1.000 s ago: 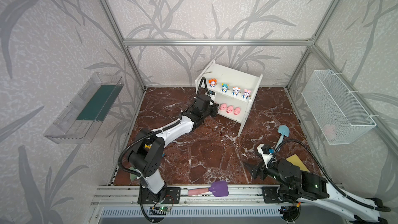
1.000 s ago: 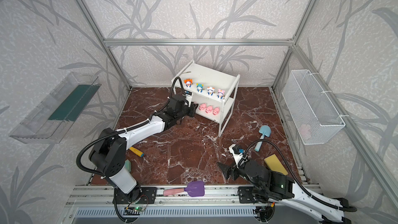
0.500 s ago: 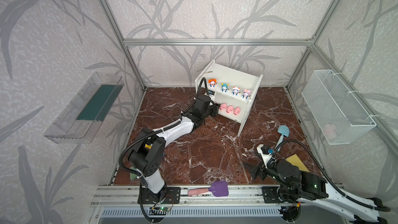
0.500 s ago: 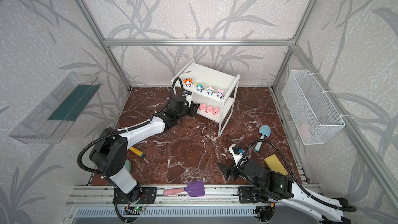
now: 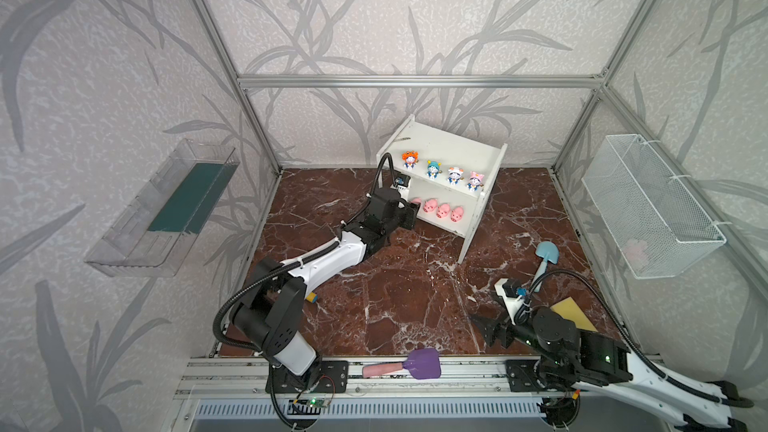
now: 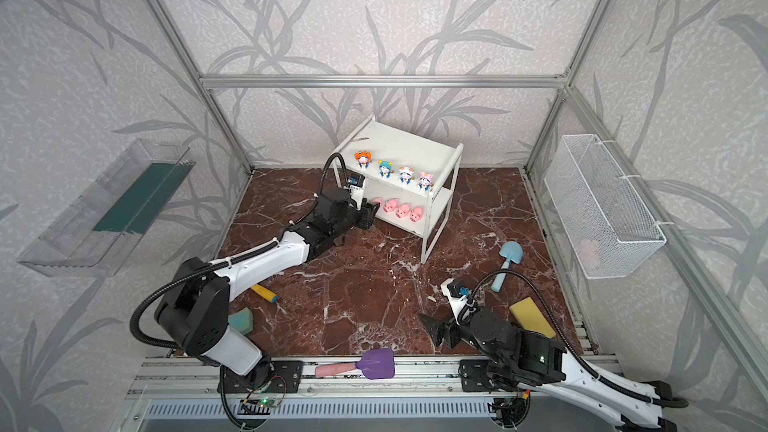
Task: Place and organize the plastic toys onto the shelf
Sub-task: 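Lower the pink pig beside the three pigs with the left gripper, then open the left gripper and release the pink pig on the shelf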
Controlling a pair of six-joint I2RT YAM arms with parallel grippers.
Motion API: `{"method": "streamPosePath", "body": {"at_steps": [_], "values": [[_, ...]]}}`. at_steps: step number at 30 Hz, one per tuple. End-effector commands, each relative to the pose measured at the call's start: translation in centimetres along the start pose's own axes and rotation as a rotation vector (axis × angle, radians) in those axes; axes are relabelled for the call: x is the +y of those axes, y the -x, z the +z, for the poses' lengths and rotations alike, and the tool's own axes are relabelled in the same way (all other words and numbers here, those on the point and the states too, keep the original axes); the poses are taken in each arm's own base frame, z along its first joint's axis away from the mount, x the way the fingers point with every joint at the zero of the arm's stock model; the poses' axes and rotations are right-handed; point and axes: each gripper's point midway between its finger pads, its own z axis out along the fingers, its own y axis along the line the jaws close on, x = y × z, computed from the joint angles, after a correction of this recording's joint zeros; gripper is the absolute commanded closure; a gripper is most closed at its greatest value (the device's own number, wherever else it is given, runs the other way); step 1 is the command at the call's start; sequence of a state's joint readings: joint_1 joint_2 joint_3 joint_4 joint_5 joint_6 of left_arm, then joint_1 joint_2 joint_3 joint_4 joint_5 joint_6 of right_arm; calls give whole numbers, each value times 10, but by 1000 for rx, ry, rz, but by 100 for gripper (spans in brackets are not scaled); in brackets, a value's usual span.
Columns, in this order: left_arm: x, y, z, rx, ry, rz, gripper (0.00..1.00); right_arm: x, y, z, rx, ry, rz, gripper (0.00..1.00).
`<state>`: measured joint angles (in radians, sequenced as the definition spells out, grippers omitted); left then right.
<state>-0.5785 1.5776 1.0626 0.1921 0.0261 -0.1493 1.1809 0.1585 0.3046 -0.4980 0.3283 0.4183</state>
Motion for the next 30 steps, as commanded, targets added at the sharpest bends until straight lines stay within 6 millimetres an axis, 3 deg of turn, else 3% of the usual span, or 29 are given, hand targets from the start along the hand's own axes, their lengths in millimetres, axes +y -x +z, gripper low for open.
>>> {"method": "streamPosePath", "body": {"at_steps": [1, 7, 11, 19, 30], "values": [[2, 11, -13, -41, 4, 11, 51, 3, -1, 2, 1, 14, 6, 6], [2, 7, -15, -30, 5, 10, 55, 4, -2, 2, 3, 19, 10, 6], [6, 4, -19, -31, 21, 8, 64, 3, -2, 2, 3, 19, 11, 6], [7, -3, -19, -17, 22, 10, 67, 5, -1, 3, -1, 24, 11, 6], [6, -5, -4, 2, 20, 16, 69, 2, -2, 2, 1, 14, 9, 6]]}}
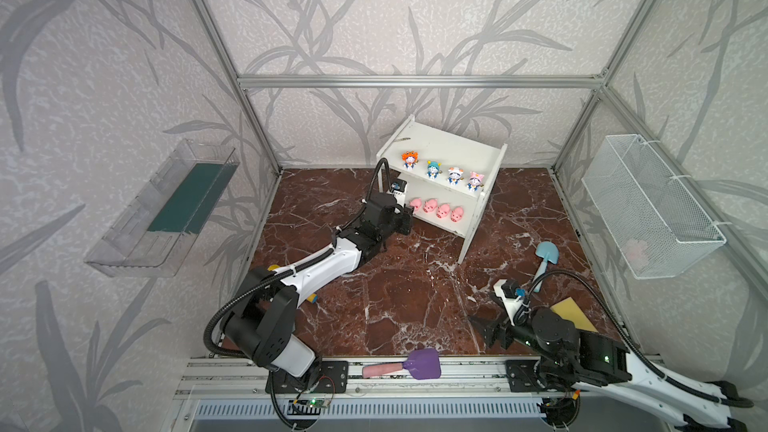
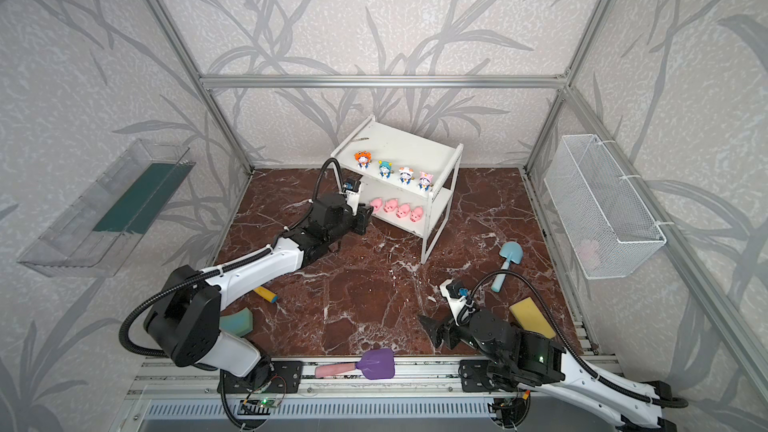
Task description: Place and organize the plastic toys onto the shelf
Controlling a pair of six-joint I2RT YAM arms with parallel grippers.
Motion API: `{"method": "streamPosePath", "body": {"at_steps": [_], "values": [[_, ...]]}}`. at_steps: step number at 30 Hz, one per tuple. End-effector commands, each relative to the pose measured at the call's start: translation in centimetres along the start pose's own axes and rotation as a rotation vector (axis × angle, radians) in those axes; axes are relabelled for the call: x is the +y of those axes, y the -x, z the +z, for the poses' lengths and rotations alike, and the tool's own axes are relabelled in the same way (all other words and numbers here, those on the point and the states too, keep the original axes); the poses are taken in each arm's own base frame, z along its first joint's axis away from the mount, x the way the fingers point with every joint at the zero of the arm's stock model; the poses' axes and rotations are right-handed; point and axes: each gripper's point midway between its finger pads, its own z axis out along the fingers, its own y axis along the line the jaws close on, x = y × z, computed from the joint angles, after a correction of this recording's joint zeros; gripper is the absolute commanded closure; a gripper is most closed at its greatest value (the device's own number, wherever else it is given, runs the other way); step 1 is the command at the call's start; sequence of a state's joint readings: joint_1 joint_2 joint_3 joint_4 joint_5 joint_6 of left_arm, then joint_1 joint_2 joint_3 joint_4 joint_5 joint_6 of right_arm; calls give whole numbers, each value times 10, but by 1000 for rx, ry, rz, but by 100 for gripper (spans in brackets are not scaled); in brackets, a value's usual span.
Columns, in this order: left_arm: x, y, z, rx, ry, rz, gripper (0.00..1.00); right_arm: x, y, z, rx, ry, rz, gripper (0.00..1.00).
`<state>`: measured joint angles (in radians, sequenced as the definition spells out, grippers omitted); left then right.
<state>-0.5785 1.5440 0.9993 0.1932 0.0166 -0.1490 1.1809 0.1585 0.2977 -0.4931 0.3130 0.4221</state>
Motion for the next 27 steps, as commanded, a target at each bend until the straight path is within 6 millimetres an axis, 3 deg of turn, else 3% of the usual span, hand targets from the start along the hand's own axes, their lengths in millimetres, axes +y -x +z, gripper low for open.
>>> {"method": "streamPosePath", "body": {"at_steps": [1, 19, 24, 27], "values": [[1, 14, 4, -27, 6, 16, 69, 0, 1, 1, -6, 0, 4, 6], [-3, 21, 19, -25, -5, 30, 69, -3, 3, -1, -11, -16, -3, 6], [-1, 30, 6, -46, 10, 24, 68, -14, 7, -4, -18, -83, 18, 6], [2, 35, -9, -64, 24, 19, 61, -20, 10, -6, -21, -128, 25, 6]]}}
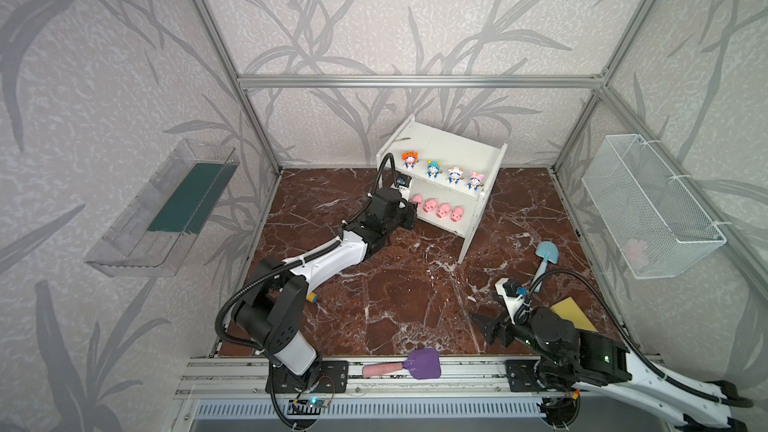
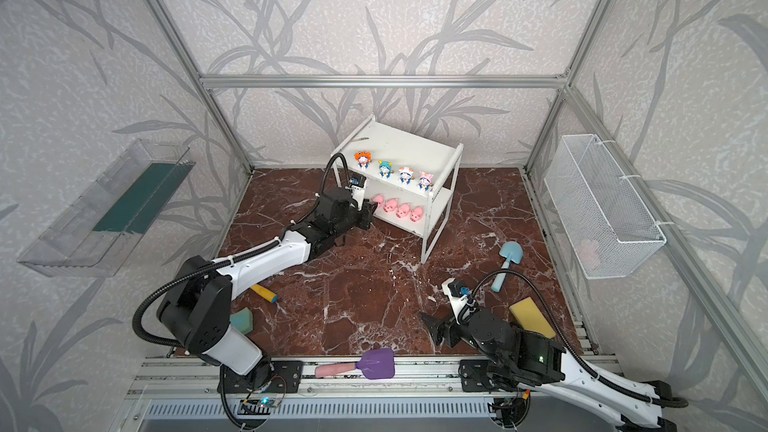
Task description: Place and organize the plastic toys onto the shelf
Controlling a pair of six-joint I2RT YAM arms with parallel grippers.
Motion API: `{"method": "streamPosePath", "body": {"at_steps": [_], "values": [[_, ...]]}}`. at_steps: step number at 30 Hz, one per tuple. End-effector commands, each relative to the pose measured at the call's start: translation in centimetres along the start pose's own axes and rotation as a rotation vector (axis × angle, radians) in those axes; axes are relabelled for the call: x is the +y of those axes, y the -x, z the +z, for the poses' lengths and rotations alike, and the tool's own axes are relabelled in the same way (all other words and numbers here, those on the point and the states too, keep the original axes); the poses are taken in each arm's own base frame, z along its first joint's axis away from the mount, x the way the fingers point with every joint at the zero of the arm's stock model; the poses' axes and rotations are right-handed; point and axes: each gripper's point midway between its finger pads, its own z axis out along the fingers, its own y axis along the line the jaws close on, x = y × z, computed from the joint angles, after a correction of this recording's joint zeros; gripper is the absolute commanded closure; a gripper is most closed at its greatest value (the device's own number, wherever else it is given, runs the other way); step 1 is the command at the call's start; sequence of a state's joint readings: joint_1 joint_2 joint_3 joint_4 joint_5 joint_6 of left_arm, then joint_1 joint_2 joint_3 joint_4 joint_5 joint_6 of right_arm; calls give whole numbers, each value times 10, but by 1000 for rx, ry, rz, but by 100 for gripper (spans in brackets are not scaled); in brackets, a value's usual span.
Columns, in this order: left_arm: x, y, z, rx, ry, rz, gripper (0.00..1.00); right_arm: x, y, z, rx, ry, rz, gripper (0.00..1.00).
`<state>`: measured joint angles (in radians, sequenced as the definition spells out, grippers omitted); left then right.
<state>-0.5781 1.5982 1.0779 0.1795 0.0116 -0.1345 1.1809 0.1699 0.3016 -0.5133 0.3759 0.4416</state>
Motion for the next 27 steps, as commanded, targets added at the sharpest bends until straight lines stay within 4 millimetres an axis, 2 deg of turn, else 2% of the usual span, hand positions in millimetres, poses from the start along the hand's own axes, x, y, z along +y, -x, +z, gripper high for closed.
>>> {"method": "streamPosePath", "body": {"at_steps": [1, 4, 8, 9, 12, 13, 17, 20, 24, 27], "values": [[5, 22, -27, -56, 24, 1, 59, -11, 11, -5, -18, -73, 21, 6], [9, 21, -48, -69, 40, -17, 51, -18, 12, -3, -8, -128, 53, 6], [16, 11, -79, -75, 67, -41, 37, -27, 8, 2, 47, -199, 92, 5], [21, 8, -89, -82, 88, -52, 31, -31, 7, 3, 66, -225, 102, 5], [40, -7, -116, -68, 183, -89, 6, -47, 8, 1, 106, -301, 136, 1], [47, -13, -124, -50, 219, -97, 1, -54, 9, 0, 118, -330, 145, 0], [77, -39, -150, -1, 385, -118, 1, -74, 19, 1, 141, -382, 172, 1], [107, -52, -166, -21, 567, -125, 1, -104, 32, 2, 161, -482, 205, 1], [151, -65, -187, -107, 843, -119, 0, -150, 48, 16, 150, -554, 272, 1], [187, -77, -204, -120, 1048, -146, 1, -178, 62, 29, 119, -618, 212, 1]]}}
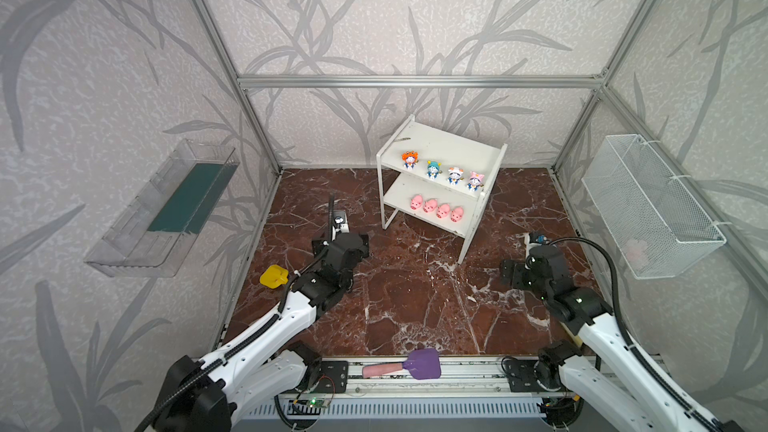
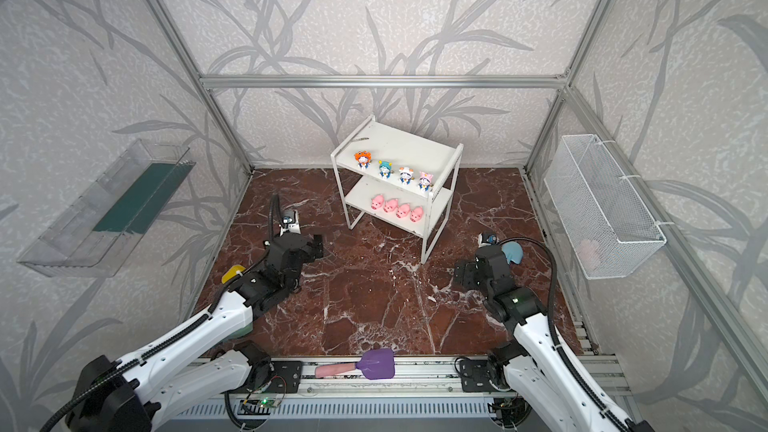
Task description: Place and organize the plastic toys onto the shelf
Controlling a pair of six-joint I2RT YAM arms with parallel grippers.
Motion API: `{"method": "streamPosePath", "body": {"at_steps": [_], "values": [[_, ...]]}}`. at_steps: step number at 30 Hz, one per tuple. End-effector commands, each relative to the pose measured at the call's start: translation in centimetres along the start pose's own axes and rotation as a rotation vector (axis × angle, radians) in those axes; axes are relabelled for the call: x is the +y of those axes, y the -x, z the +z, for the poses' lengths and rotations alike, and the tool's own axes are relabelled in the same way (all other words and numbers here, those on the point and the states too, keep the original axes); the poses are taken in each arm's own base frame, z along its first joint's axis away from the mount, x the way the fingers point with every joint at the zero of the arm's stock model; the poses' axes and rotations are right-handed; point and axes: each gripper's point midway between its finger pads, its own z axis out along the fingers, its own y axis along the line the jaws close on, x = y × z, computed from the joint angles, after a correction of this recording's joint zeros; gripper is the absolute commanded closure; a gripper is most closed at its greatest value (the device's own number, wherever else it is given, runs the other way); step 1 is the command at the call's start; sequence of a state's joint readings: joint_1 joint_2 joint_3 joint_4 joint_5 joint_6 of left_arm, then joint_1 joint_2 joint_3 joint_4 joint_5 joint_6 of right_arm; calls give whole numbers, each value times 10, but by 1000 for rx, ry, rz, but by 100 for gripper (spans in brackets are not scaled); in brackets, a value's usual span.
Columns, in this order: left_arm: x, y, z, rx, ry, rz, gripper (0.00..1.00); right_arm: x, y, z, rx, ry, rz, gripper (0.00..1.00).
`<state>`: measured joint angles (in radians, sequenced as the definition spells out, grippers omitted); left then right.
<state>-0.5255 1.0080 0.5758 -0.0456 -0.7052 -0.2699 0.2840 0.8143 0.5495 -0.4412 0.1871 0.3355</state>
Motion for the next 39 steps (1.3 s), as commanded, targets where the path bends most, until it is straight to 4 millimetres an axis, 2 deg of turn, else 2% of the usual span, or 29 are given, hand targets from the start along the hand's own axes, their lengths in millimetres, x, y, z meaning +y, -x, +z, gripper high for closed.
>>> {"method": "streamPosePath", "body": {"at_steps": [1, 6, 11, 13, 16, 19, 21, 24, 26, 29, 32, 34, 39], "values": [[55, 11, 11, -71, 295, -79, 1, 10, 39, 16, -126, 26, -106, 1], [84, -4, 37, -30, 408, -67, 1, 7, 59, 56, -251, -59, -237, 1], [90, -28, 62, -67, 389, -63, 1, 11, 62, 90, -282, -80, -301, 1], [87, -37, 71, -80, 354, -29, 1, 12, 65, 99, -309, -85, -307, 1], [81, -32, 78, -111, 316, -5, 1, 16, 73, 102, -345, -73, -330, 1], [75, -29, 85, -149, 235, -40, 1, 10, 79, 106, -356, -113, -334, 1], [72, -27, 89, -160, 199, -45, 1, 8, 76, 107, -390, -102, -341, 1], [62, -32, 95, -186, 125, -38, 1, -6, 76, 108, -507, -105, -260, 1], [54, -36, 100, -228, 85, -15, 1, -8, 74, 118, -490, -96, -255, 1], [63, -49, 102, -176, 100, -69, 1, -10, 71, 120, -428, -79, -241, 1], [63, -44, 114, -183, 124, -47, 1, -10, 73, 120, -432, -76, -239, 1], [63, -48, 116, -129, 117, -55, 1, -10, 72, 120, -437, -75, -238, 1], [63, -47, 116, -150, 120, -54, 1, -10, 72, 120, -427, -75, -241, 1]]}}
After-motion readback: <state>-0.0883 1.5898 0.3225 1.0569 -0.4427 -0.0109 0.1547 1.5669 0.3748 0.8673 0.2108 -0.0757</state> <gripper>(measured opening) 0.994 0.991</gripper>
